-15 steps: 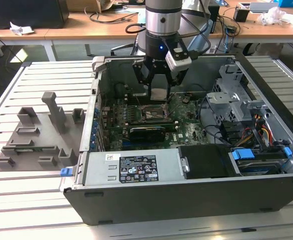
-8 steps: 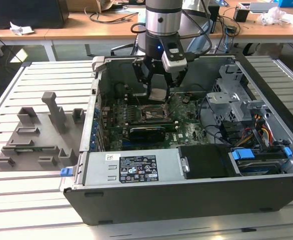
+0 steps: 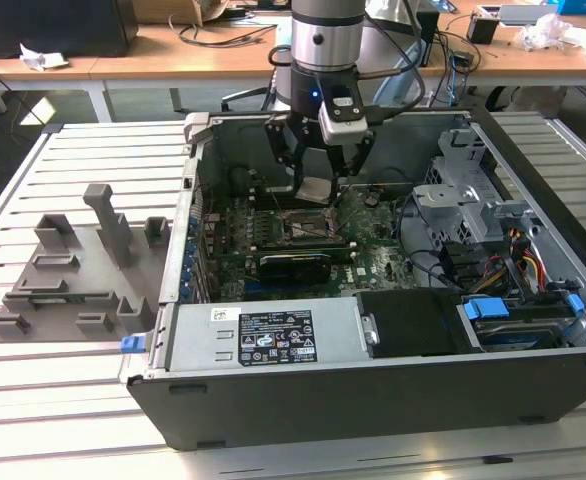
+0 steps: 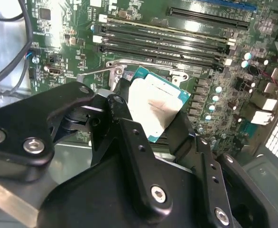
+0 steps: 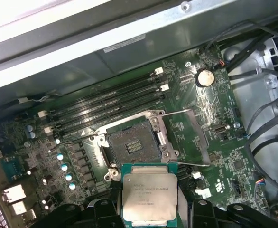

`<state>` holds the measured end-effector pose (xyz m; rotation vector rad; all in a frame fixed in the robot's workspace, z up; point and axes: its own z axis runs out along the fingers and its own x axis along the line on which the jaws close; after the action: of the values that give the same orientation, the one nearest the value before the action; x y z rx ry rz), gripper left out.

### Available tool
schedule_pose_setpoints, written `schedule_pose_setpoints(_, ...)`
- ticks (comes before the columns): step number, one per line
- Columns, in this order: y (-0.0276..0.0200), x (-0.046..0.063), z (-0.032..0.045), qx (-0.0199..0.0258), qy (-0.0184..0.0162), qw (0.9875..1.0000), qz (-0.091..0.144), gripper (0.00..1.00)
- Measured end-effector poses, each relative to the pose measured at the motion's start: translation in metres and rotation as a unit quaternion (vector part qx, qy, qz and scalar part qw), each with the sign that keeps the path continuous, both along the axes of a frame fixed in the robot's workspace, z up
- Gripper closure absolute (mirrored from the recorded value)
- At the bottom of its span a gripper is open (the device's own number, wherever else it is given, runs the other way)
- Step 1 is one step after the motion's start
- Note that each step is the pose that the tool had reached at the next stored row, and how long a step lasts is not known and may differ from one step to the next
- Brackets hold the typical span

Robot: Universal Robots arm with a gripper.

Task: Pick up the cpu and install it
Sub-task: 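Place the cpu into insertion slot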

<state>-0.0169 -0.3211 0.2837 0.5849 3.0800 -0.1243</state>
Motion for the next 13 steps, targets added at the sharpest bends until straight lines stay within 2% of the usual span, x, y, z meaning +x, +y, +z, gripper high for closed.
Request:
schedule_pose_setpoints(1, 0.0, 0.0, 0.0, -0.0003, 0.0, 0.9999, -0.011, 0.45)
schedule_pose_setpoints(6, 0.0, 0.0, 0.0, -0.0011, 0.0, 0.9994, -0.034, 0.45)
schedule_pose_setpoints(13, 0.0, 0.0, 0.0, -0.0015, 0.0, 0.9979, -0.064, 0.45)
